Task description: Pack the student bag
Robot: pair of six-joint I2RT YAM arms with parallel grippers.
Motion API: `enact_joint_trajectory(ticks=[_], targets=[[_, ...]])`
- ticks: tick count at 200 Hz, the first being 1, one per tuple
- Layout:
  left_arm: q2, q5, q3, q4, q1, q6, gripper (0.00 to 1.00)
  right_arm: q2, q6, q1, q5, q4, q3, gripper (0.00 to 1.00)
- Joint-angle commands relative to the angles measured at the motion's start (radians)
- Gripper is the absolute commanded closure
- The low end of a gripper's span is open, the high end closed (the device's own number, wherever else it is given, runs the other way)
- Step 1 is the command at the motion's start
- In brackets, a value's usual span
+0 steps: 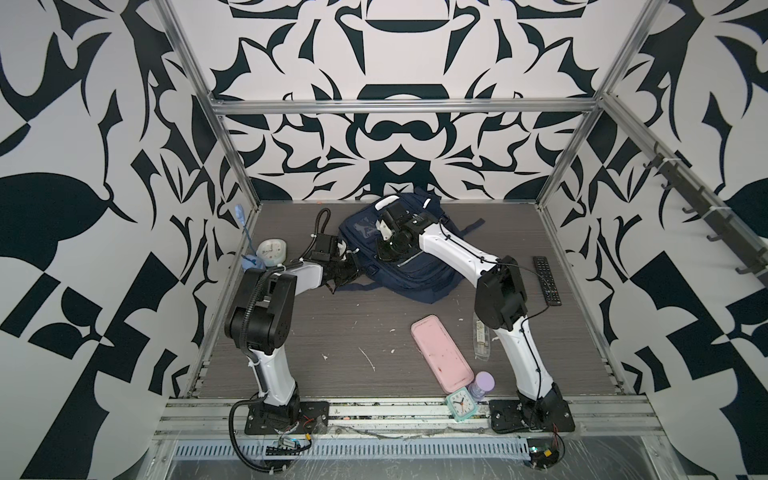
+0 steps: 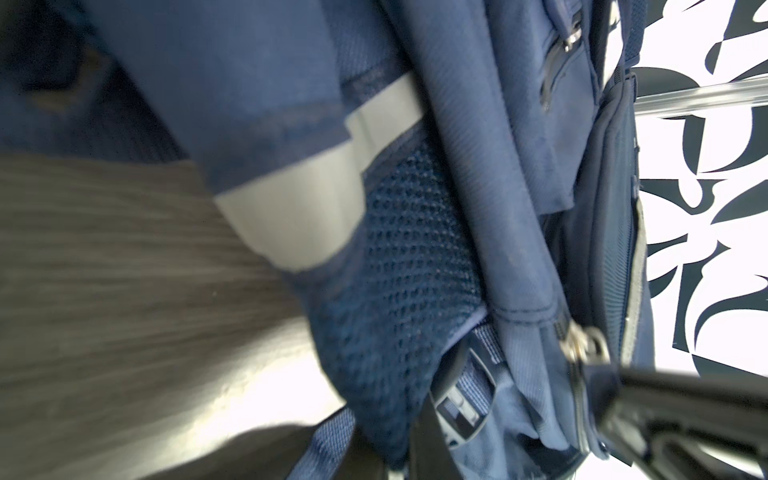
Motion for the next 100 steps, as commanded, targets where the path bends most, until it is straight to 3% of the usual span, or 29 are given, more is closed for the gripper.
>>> enact_joint_trajectory(ticks=[1, 32, 100], targets=[[-0.039, 0.014, -0.040, -0.028, -0.004, -0.018, 0.95, 0.026, 0.003, 0.002, -0.021, 0.006, 0.119, 1.00], [-0.073, -0.010, -0.086, -0.018, -0.004, -0.032, 0.94, 0.071, 0.003, 0.002, -0.055, 0.012, 0.166, 1.00], [-0.144, -0.060, -0.283, 0.115, -0.005, -0.139, 0.91, 0.071, -0.009, 0.021, -0.122, 0.079, 0.112, 1.00]])
